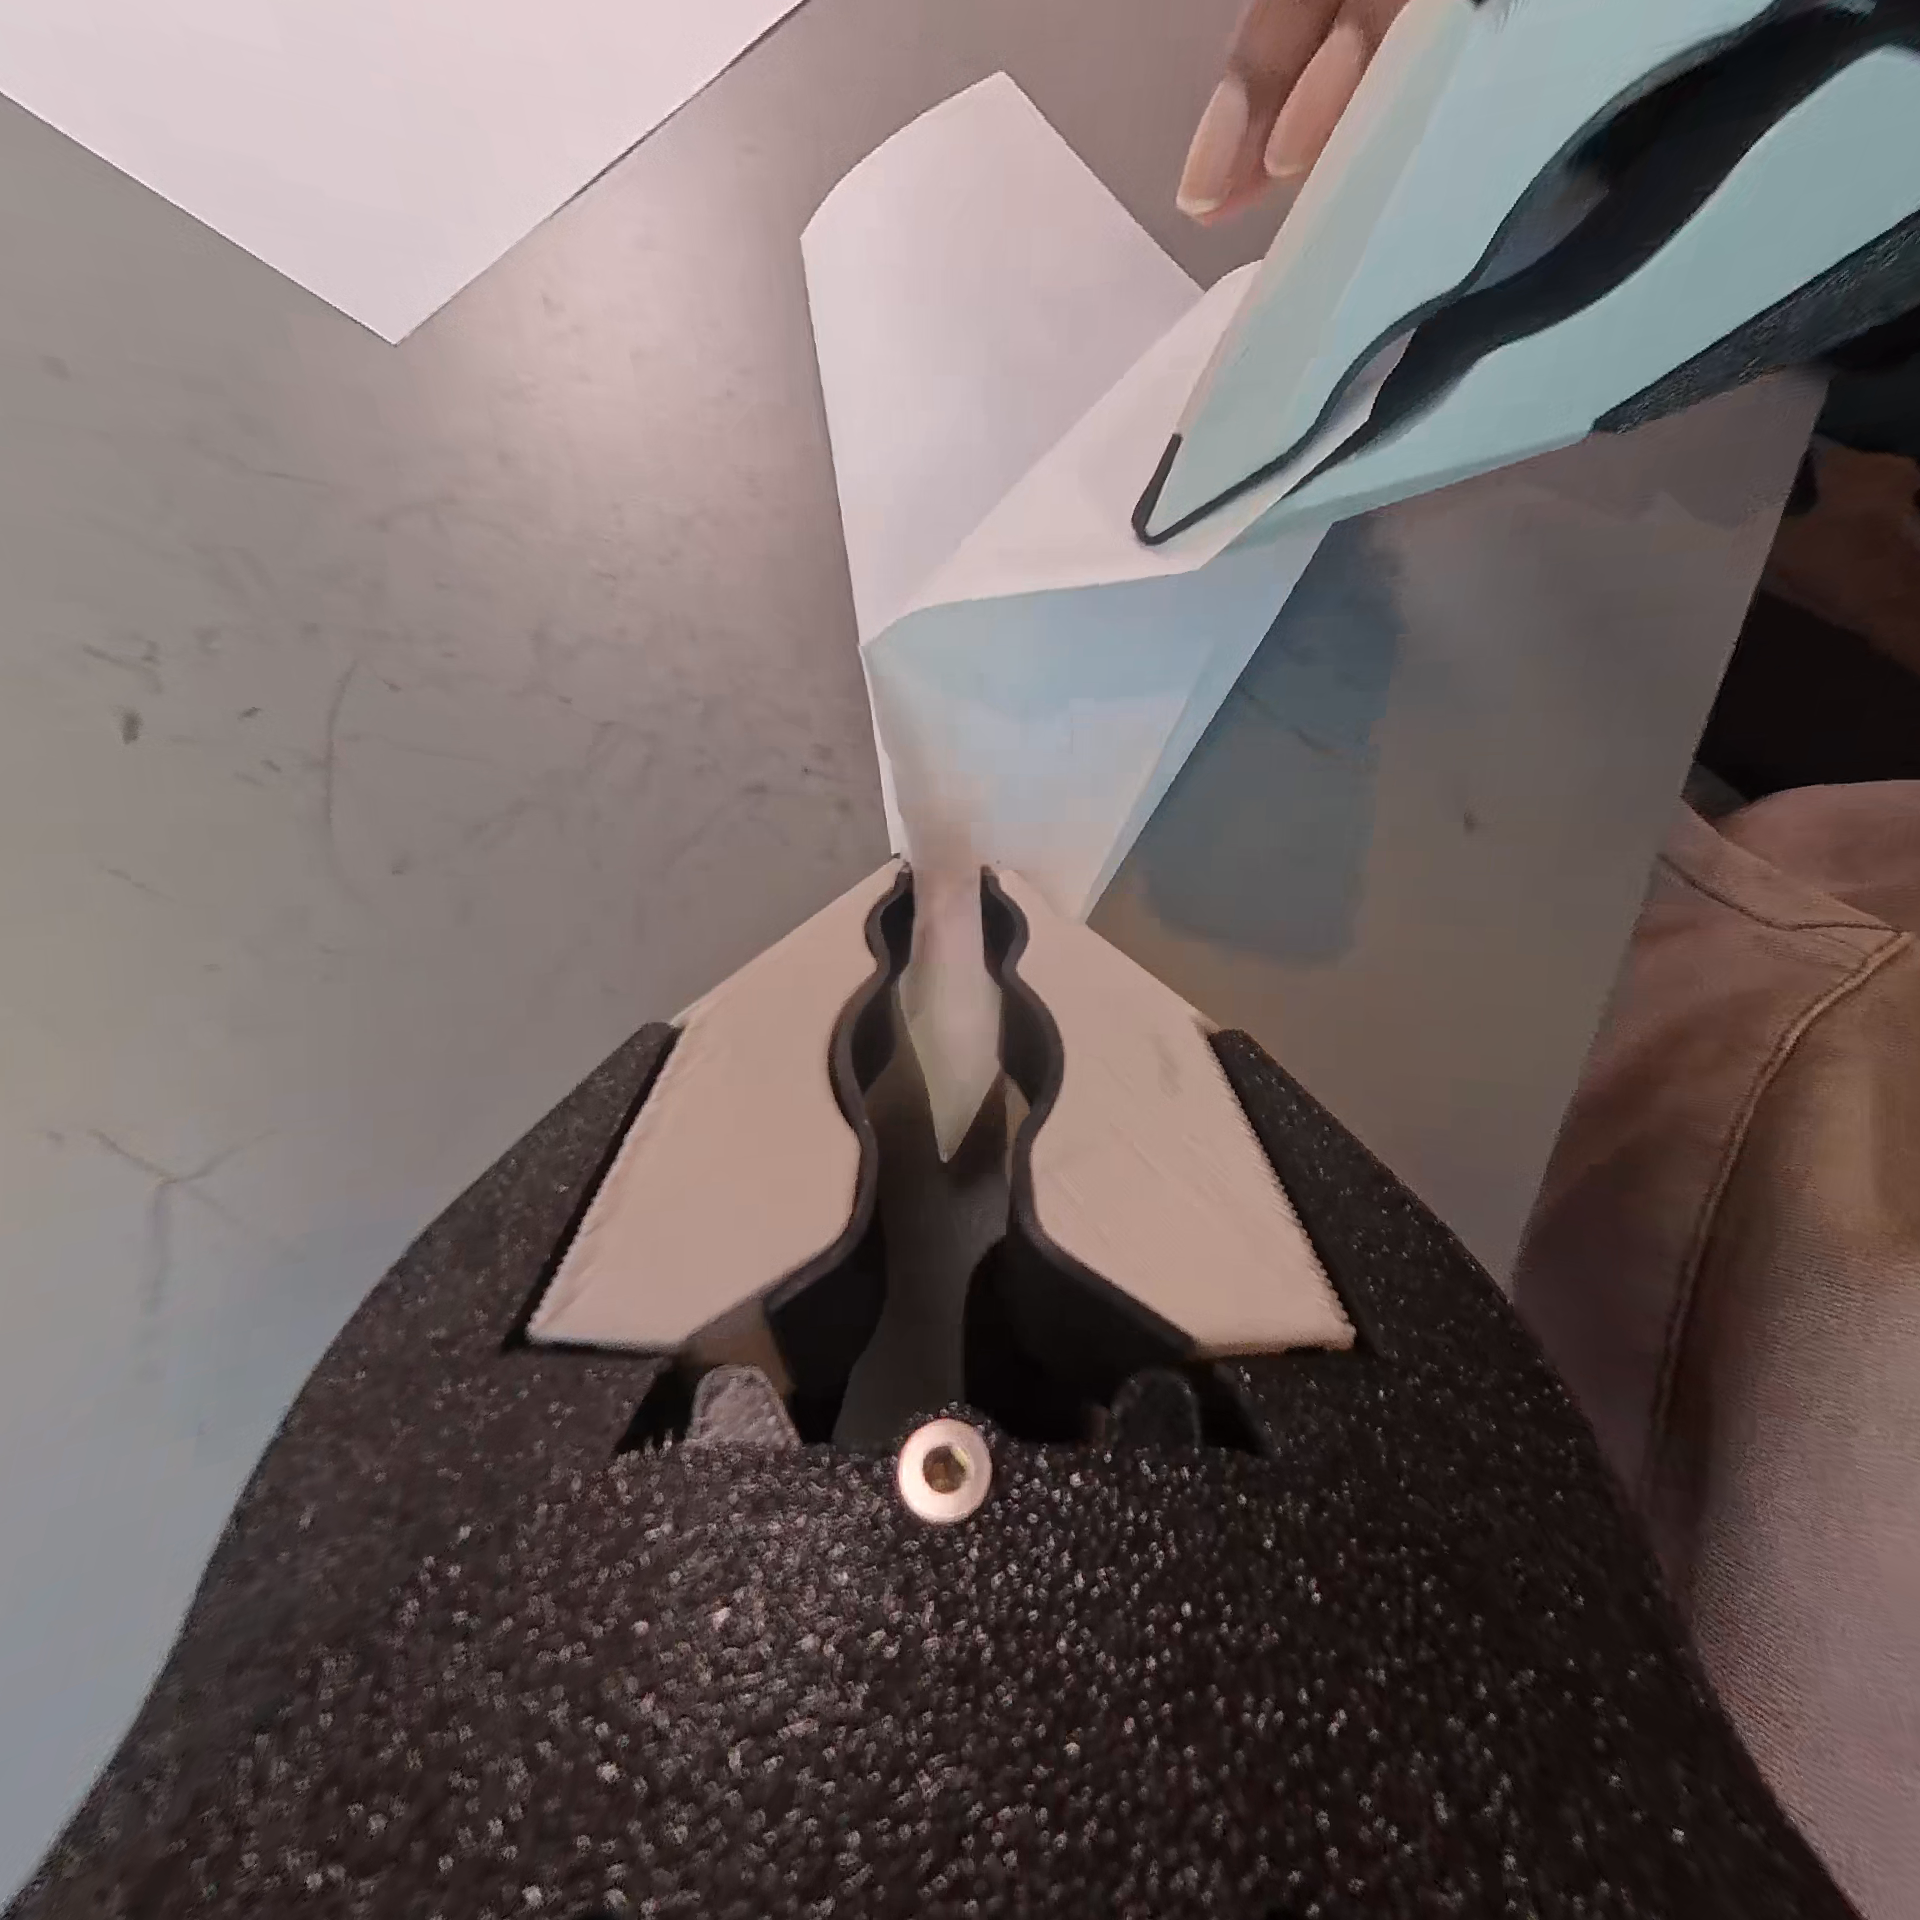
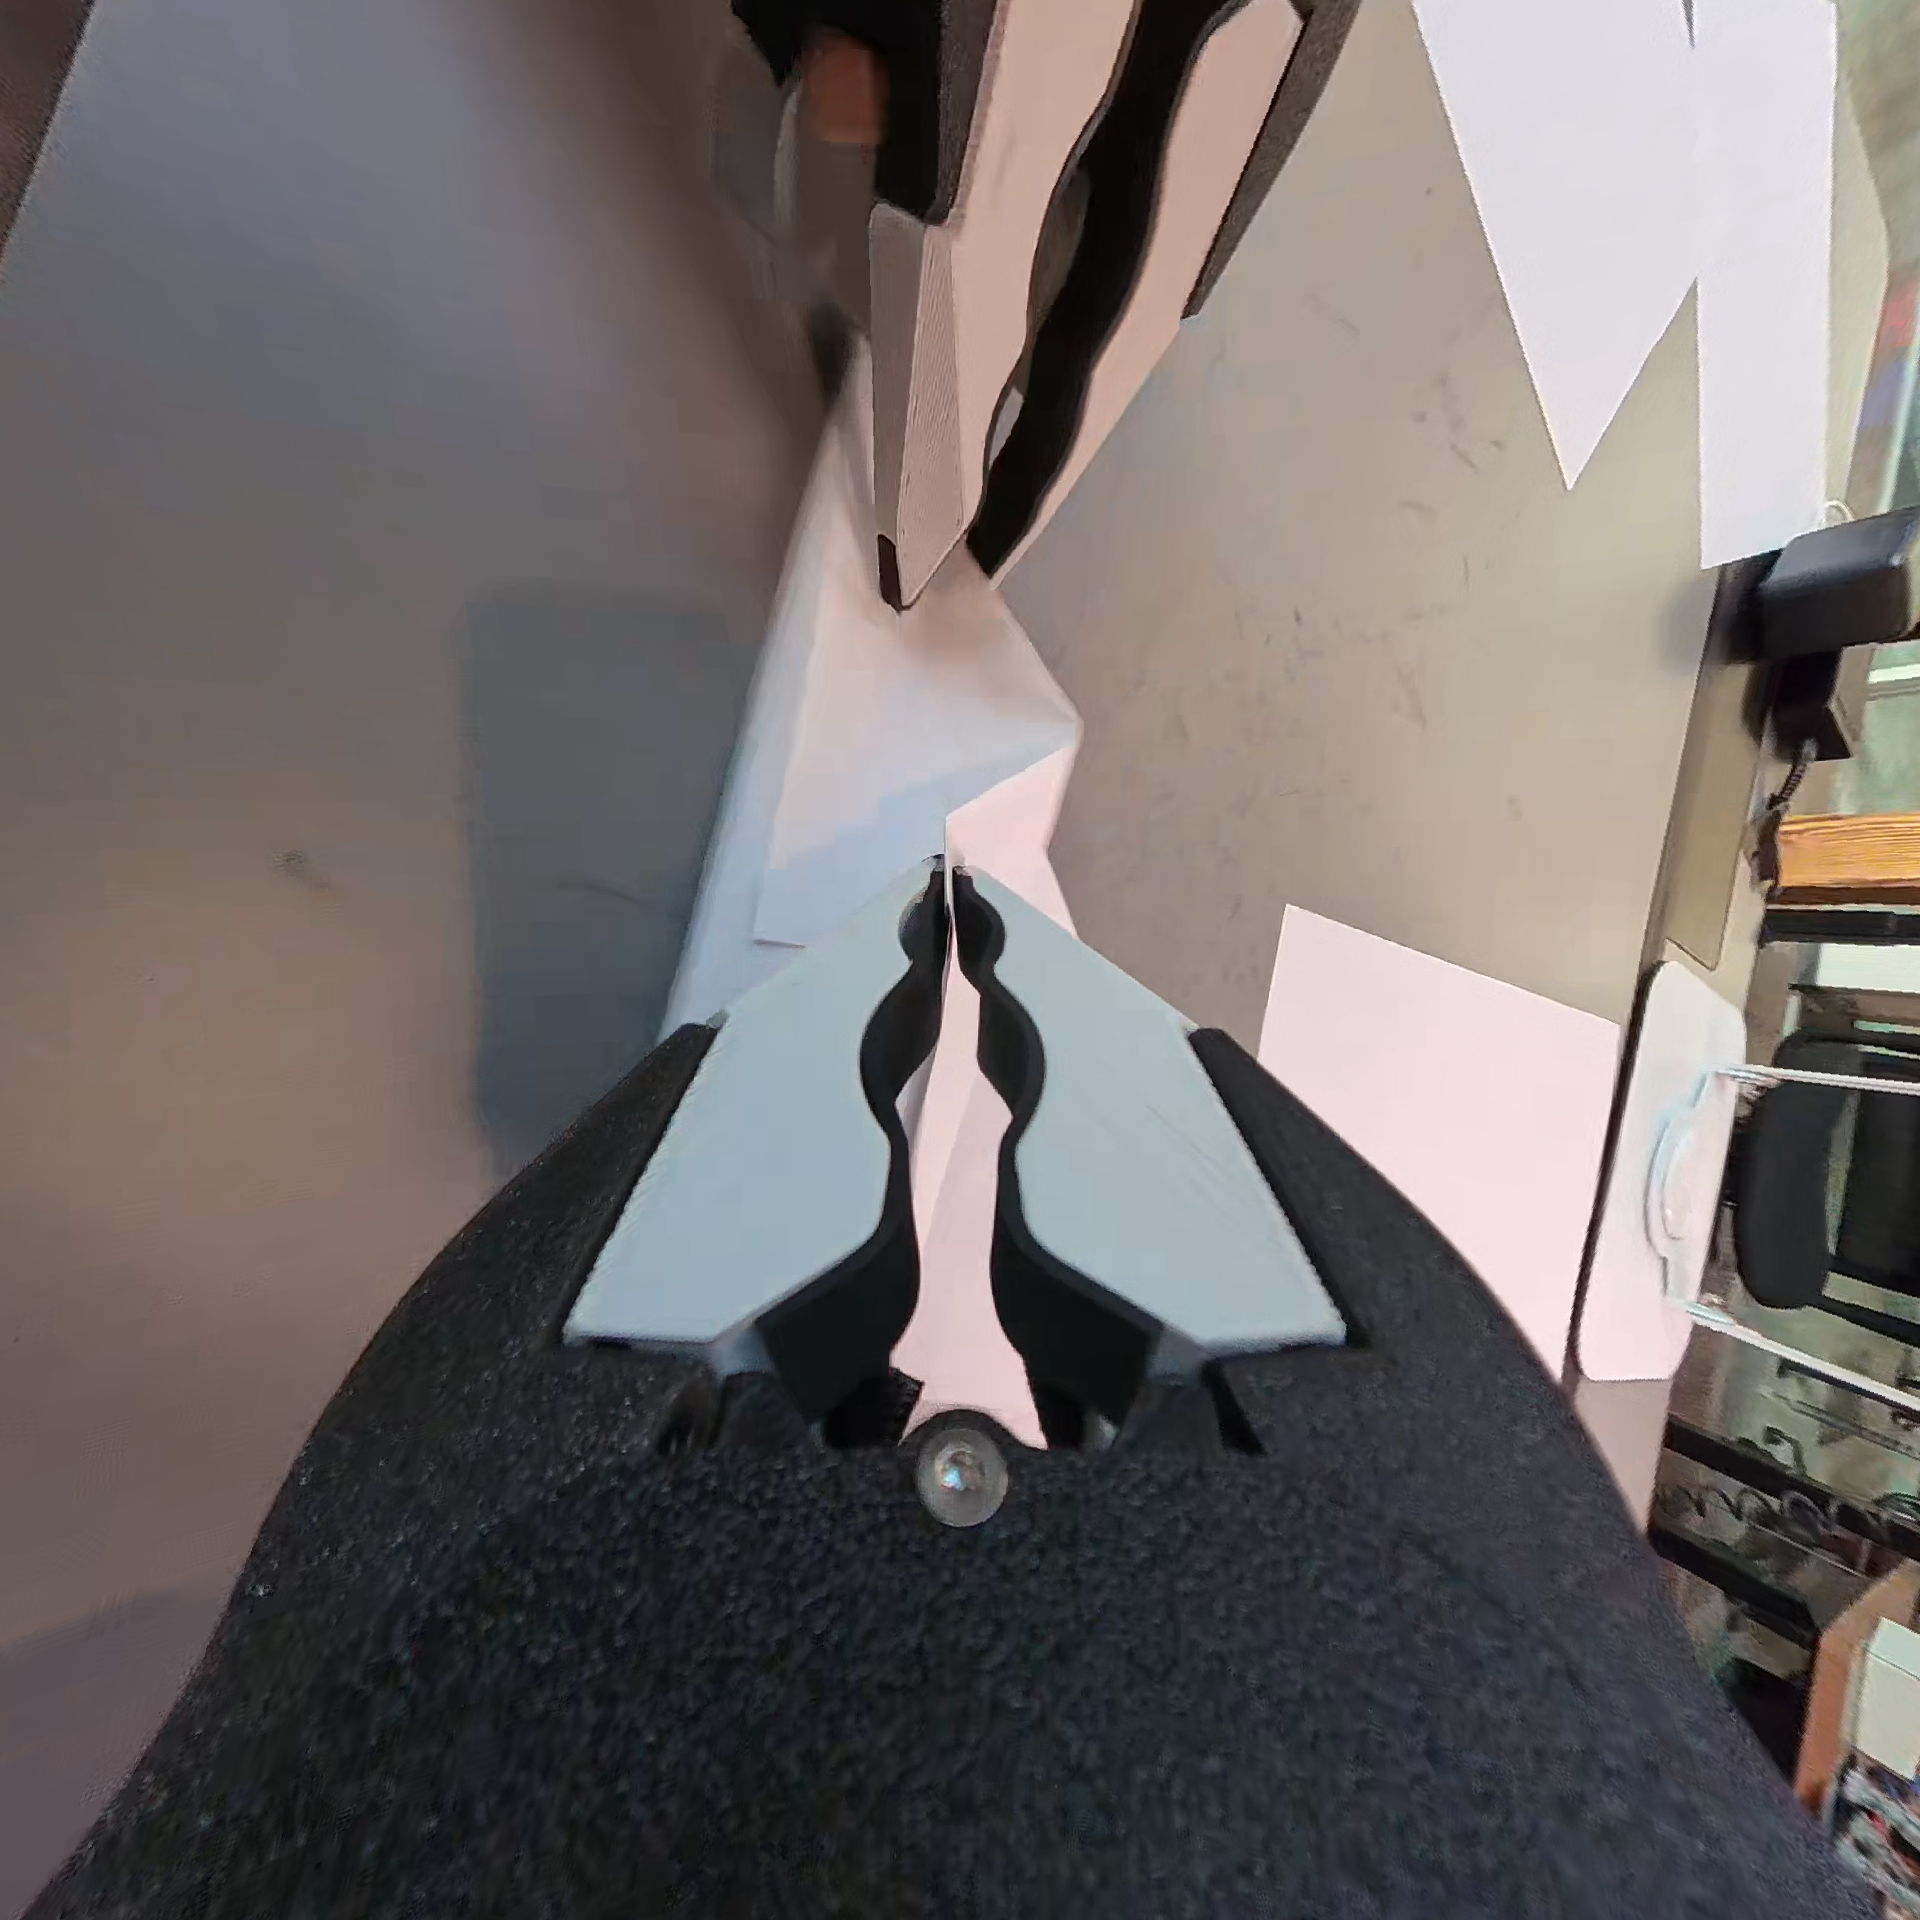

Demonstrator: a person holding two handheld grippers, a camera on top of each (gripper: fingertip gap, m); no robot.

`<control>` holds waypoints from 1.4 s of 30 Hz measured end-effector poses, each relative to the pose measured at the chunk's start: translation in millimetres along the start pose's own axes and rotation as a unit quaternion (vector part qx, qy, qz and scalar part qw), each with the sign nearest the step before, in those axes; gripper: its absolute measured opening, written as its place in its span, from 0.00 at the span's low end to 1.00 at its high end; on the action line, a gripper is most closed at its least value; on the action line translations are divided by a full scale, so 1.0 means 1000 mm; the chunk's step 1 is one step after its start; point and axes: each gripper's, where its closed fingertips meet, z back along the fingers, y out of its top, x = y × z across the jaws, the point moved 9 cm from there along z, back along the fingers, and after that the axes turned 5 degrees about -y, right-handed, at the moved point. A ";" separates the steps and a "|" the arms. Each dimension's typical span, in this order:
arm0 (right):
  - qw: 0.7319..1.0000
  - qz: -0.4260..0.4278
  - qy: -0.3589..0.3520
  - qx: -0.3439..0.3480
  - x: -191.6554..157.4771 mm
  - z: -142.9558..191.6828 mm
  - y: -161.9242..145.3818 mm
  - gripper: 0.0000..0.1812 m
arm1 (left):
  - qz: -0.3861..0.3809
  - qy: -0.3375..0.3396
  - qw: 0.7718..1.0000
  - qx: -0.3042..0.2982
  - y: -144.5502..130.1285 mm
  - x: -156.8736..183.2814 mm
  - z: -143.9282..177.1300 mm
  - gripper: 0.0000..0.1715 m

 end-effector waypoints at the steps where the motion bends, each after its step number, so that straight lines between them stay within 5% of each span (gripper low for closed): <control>1: 1.000 0.005 -0.006 0.000 -0.003 -0.001 0.000 0.00 | 0.003 -0.010 1.000 -0.003 0.001 -0.001 0.001 0.11; 8: 1.000 -0.002 -0.025 0.006 -0.018 -0.003 0.000 0.00 | -0.044 -0.049 0.998 -0.001 0.020 0.010 0.018 0.13; 14: 0.998 -0.010 -0.041 0.038 -0.016 0.004 0.002 0.00 | -0.115 -0.034 0.991 -0.064 0.010 0.019 -0.014 0.17; 24: 0.995 0.014 -0.071 0.066 -0.007 0.017 0.006 0.00 | -0.118 -0.072 0.990 -0.028 0.013 0.020 -0.009 0.04; 31: 0.996 0.043 -0.061 0.049 -0.023 0.019 0.004 0.00 | -0.203 0.023 0.979 -0.022 0.013 0.023 -0.021 0.00; 42: 0.998 0.033 -0.043 0.012 -0.059 0.011 -0.006 0.00 | -0.323 0.061 0.944 -0.018 0.006 0.035 -0.029 0.00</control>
